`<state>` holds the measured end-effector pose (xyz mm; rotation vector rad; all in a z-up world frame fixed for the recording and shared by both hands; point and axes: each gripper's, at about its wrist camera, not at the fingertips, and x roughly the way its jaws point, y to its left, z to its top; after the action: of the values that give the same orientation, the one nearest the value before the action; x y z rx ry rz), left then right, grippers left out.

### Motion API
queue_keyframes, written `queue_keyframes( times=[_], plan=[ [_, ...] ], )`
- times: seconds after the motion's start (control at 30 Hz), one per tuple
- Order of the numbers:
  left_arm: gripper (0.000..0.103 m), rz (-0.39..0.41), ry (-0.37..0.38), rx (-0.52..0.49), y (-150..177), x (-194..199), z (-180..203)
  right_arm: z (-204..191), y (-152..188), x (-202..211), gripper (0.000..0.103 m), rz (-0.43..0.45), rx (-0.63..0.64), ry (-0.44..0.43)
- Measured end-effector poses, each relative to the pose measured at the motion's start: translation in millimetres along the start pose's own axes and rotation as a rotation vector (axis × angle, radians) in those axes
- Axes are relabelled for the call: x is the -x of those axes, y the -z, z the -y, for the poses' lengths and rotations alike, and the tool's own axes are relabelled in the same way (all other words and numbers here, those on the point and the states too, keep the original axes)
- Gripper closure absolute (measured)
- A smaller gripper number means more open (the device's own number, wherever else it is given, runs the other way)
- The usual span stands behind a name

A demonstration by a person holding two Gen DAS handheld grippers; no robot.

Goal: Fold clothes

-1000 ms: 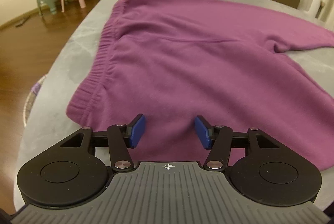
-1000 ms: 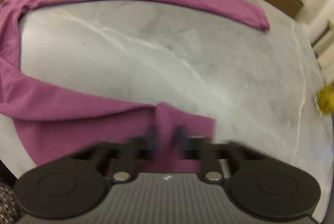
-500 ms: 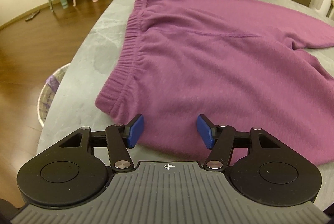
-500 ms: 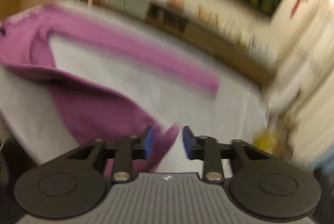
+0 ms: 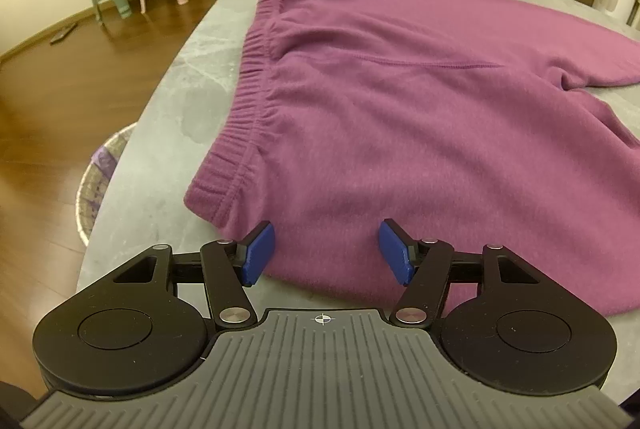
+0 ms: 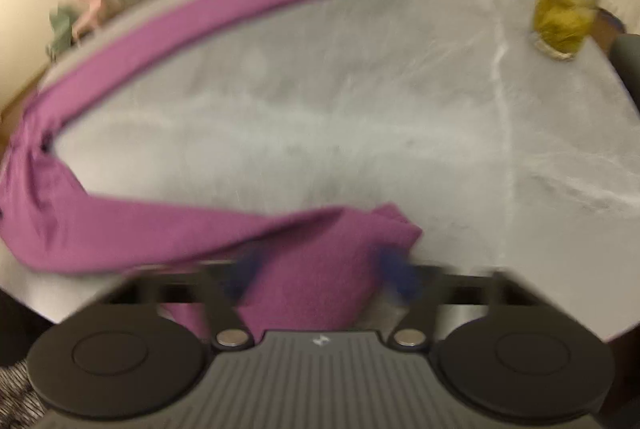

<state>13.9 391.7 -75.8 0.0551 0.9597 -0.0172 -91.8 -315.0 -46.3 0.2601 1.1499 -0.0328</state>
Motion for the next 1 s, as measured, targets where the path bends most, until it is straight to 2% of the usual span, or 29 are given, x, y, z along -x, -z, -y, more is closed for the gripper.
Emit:
queue_keyframes(
  times=[0.03,0.07,0.17,0.23,0.27,0.3,0.33,0.37,0.4,0.43,0.47,0.5,0.63,0.67,0.7,0.73,0.77,0.83,0.9,1.0],
  plan=[
    [0.047,-0.004,-0.002,0.000,-1.9,-0.9,-0.3,-9.4,-6.0,2.2,0.101,0.031,0.050,0.033],
    [0.047,-0.006,-0.005,0.002,-3.4,-1.9,-0.3,-20.2,-14.5,14.4,0.103,0.104,0.096,0.050],
    [0.045,-0.009,-0.017,0.012,-5.3,-3.7,-1.4,-48.7,-34.8,90.9,0.103,0.466,0.204,0.016],
    [0.045,-0.010,-0.025,0.022,-4.1,-2.9,-2.9,-62.4,-31.9,143.2,0.103,0.692,0.292,0.016],
    [0.045,-0.008,-0.028,0.024,-2.7,-2.0,-3.6,-66.1,-24.1,161.4,0.103,0.763,0.342,0.032],
    [0.044,-0.007,-0.031,0.026,-1.3,-1.0,-4.4,-61.8,-19.1,164.3,0.102,0.738,0.345,0.027],
    [0.044,-0.005,-0.031,0.029,-0.4,-0.6,-5.0,-51.5,-16.3,158.5,0.097,0.652,0.310,-0.002],
    [0.044,-0.003,-0.029,0.031,0.5,-0.3,-5.6,-41.1,-13.5,152.7,0.082,0.565,0.276,-0.032],
    [0.044,-0.001,-0.027,0.034,1.3,-0.1,-6.2,-28.5,-10.3,139.2,0.044,0.463,0.229,-0.062],
    [0.043,0.001,-0.027,0.034,1.1,-0.6,-6.1,-15.8,-6.2,116.2,0.027,0.355,0.178,-0.064],
    [0.042,0.002,-0.027,0.033,0.3,-1.3,-5.8,-6.1,-1.5,92.7,0.019,0.264,0.139,-0.032],
    [0.042,0.002,-0.026,0.032,-0.7,-1.9,-5.5,1.5,1.2,72.5,0.025,0.195,0.108,-0.015],
    [0.042,0.004,-0.026,0.028,-2.0,-2.9,-4.1,15.0,-5.6,6.4,0.030,0.011,0.021,-0.024],
    [0.042,0.004,-0.025,0.032,-1.5,-2.6,-4.6,13.3,-9.3,-6.2,0.041,-0.024,0.015,-0.029],
    [0.041,0.004,-0.021,0.038,-1.2,-2.9,-5.4,9.1,-11.2,-14.3,0.065,-0.046,0.025,-0.034],
    [0.041,0.004,-0.018,0.043,-0.9,-3.3,-6.3,1.9,-16.4,-19.1,0.077,-0.048,0.057,-0.037],
    [0.041,0.002,-0.013,0.052,-0.9,-3.5,-7.5,-9.2,-23.8,-12.6,0.092,-0.002,0.111,-0.034],
    [0.041,-0.007,-0.010,0.057,-2.6,-4.3,-8.5,-32.6,-35.3,17.5,0.092,0.151,0.206,-0.015],
    [0.040,-0.016,-0.015,0.052,-4.8,-4.7,-7.4,-54.4,-42.6,66.0,0.092,0.357,0.292,-0.018],
    [0.040,-0.022,-0.024,0.047,-6.2,-5.0,-6.1,-86.8,-16.3,139.4,0.091,0.697,0.549,0.078]
  ],
)
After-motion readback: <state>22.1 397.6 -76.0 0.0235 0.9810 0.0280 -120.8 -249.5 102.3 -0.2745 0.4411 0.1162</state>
